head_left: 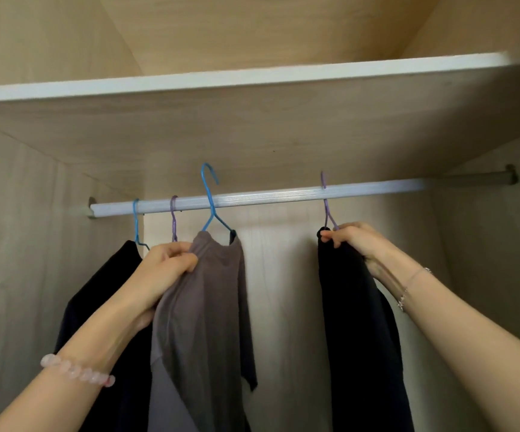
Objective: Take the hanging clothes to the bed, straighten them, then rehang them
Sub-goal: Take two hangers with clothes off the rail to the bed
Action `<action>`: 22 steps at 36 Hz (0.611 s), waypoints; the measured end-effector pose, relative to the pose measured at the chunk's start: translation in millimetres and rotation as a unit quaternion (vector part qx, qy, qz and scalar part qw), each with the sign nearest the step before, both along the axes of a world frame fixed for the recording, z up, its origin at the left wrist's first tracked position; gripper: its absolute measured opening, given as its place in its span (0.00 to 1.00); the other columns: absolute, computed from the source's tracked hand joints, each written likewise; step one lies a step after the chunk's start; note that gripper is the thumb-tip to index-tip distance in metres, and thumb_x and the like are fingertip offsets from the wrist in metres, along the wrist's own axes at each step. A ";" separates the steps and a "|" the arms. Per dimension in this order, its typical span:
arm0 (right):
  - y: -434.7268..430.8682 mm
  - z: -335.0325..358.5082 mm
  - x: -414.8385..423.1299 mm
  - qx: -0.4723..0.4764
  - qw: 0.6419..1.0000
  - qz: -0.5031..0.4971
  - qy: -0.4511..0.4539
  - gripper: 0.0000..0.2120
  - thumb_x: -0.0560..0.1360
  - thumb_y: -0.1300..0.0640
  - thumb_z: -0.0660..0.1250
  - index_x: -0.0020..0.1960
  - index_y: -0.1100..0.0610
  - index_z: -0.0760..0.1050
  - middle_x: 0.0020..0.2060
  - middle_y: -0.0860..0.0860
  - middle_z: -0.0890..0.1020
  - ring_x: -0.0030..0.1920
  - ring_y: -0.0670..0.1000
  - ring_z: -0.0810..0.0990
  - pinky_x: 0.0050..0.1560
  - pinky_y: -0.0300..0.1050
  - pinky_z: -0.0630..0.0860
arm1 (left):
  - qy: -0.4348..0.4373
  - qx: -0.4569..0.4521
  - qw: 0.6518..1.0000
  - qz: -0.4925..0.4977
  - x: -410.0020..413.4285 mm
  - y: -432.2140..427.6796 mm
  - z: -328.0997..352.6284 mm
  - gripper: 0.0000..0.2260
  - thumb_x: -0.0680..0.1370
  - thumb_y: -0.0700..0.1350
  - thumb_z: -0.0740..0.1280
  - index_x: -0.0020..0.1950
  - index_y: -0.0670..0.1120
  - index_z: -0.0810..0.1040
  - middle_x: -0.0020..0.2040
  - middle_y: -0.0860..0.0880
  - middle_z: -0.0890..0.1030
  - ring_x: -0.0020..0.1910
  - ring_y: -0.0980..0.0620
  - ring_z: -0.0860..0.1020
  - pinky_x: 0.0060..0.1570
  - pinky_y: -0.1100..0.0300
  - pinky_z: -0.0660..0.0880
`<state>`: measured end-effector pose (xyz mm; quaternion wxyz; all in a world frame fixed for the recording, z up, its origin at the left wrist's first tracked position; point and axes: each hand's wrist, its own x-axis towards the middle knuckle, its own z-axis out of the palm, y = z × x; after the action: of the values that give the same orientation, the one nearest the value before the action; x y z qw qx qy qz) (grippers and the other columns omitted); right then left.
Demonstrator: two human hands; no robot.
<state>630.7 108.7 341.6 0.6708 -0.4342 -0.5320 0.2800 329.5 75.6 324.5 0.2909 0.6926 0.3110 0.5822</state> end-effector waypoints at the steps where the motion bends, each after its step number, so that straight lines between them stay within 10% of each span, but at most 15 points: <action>1: 0.6 2.0 -0.9 -0.001 1.000 0.001 0.002 0.18 0.77 0.78 0.58 0.35 0.65 0.78 0.29 0.55 0.81 0.34 0.55 0.76 0.30 0.36 0.75 | 0.004 0.001 1.000 -0.002 -0.9 -3.5 -3.7 0.13 0.73 0.28 0.56 0.40 0.39 0.79 0.28 0.50 0.82 0.29 0.56 0.80 0.28 0.71 0.74; 12: 0.3 17.9 -1.3 -0.016 0.998 0.038 0.038 0.17 0.80 0.76 0.56 0.38 0.66 0.76 0.19 0.48 0.82 0.37 0.52 0.77 0.21 0.29 0.76 | 0.050 -0.013 0.998 -0.030 -9.3 -40.6 -68.6 0.18 0.61 0.38 0.61 0.48 0.41 0.82 0.44 0.45 0.85 0.44 0.51 0.82 0.43 0.65 0.78; 17: -2.7 -13.5 -5.3 -0.047 0.997 0.062 0.028 0.17 0.81 0.74 0.56 0.38 0.65 0.78 0.35 0.53 0.85 0.37 0.50 0.82 0.28 0.34 0.81 | 0.059 -0.087 0.994 -0.040 -9.4 -45.6 -119.6 0.18 0.61 0.38 0.62 0.48 0.41 0.82 0.45 0.44 0.85 0.45 0.50 0.82 0.45 0.61 0.76; 22: -9.9 -19.1 2.6 -0.016 0.995 0.091 0.033 0.37 0.81 0.75 0.53 0.18 0.61 0.81 0.21 0.49 0.83 0.25 0.45 0.84 0.21 0.30 0.77 | 0.066 -0.160 0.984 -0.043 -4.7 -50.1 -166.4 0.17 0.61 0.37 0.62 0.47 0.40 0.82 0.42 0.43 0.85 0.42 0.50 0.82 0.44 0.60 0.77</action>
<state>633.4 98.7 322.5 0.6529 -0.3849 -0.5422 0.3628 324.7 25.5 158.1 0.4020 0.6867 0.3886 0.4645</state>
